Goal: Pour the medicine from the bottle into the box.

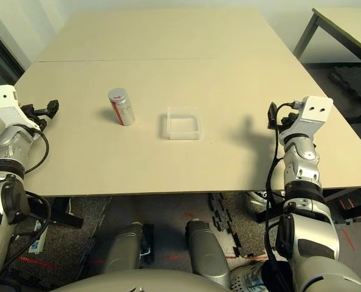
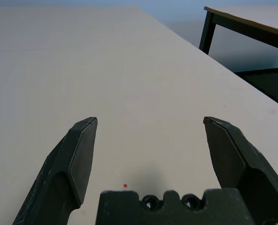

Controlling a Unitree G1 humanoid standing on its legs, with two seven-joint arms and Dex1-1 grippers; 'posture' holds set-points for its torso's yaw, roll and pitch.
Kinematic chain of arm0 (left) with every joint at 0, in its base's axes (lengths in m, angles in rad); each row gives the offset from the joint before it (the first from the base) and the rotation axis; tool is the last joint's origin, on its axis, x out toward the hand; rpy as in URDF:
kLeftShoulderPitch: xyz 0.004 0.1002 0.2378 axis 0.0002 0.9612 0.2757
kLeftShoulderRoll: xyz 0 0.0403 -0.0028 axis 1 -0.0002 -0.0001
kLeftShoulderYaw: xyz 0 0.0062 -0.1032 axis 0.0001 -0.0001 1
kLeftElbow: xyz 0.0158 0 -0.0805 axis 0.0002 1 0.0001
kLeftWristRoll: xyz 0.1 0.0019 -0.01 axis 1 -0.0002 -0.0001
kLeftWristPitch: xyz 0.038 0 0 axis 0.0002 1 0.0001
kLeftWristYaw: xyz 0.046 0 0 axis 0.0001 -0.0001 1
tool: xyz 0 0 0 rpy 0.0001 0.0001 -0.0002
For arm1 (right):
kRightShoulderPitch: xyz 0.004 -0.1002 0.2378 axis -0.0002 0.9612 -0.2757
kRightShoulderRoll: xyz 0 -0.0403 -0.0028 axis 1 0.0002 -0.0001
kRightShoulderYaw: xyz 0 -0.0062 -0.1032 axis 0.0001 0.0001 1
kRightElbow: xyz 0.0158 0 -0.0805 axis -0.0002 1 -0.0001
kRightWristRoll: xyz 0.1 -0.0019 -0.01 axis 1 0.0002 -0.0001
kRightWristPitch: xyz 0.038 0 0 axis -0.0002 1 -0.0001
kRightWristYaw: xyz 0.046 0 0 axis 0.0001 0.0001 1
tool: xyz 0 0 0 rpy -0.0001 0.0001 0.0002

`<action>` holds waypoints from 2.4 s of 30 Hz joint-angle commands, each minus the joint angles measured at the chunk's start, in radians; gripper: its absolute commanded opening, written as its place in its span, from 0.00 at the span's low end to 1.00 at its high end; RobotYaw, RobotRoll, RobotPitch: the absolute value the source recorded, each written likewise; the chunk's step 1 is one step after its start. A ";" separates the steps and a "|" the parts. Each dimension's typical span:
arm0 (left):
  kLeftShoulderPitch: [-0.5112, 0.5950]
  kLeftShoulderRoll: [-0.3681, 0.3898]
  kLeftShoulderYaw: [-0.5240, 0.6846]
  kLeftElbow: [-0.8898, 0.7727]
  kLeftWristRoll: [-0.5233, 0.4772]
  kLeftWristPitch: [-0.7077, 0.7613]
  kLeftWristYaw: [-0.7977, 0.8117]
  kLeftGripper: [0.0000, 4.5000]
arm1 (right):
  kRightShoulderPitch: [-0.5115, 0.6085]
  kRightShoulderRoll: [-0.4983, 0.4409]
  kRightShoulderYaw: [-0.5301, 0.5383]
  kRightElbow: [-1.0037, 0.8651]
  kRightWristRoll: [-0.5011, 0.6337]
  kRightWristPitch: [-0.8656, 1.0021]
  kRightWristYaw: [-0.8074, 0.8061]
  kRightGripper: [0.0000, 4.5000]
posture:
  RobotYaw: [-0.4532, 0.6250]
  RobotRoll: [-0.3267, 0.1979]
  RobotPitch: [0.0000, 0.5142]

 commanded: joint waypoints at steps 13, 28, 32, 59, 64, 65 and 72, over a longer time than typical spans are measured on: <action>-0.039 0.007 -0.057 -0.040 0.032 0.024 -0.162 0.99 | -0.006 -0.022 0.010 -0.122 0.030 0.092 0.052 1.00 | 0.30 0.62 0.19; 0.221 -0.004 -0.291 -0.760 -0.054 0.411 -0.673 0.99 | 0.124 -0.120 0.195 -0.735 0.175 0.623 0.410 1.00 | 0.29 0.62 0.18; 0.209 -0.029 -0.310 -0.731 -0.035 0.394 -0.664 0.99 | 0.096 -0.116 0.219 -0.793 0.184 0.689 0.416 1.00 | 0.28 0.62 0.18; 0.012 -0.255 -0.298 -0.219 0.058 0.047 -0.456 0.99 | 0.052 -0.063 0.344 -0.993 0.240 0.859 0.484 1.00 | 0.25 0.62 0.18; -0.010 -0.278 -0.296 -0.194 0.075 0.012 -0.416 0.96 | 0.041 -0.052 0.355 -0.993 0.238 0.863 0.483 1.00 | 0.24 0.62 0.18; -0.015 -0.281 -0.293 -0.187 0.079 0.002 -0.403 0.91 | 0.039 -0.050 0.356 -0.992 0.238 0.862 0.483 1.00 | 0.24 0.62 0.18; -0.043 -0.286 -0.292 -0.137 0.101 -0.063 -0.353 0.55 | 0.028 -0.040 0.362 -0.979 0.234 0.854 0.485 1.00 | 0.25 0.62 0.18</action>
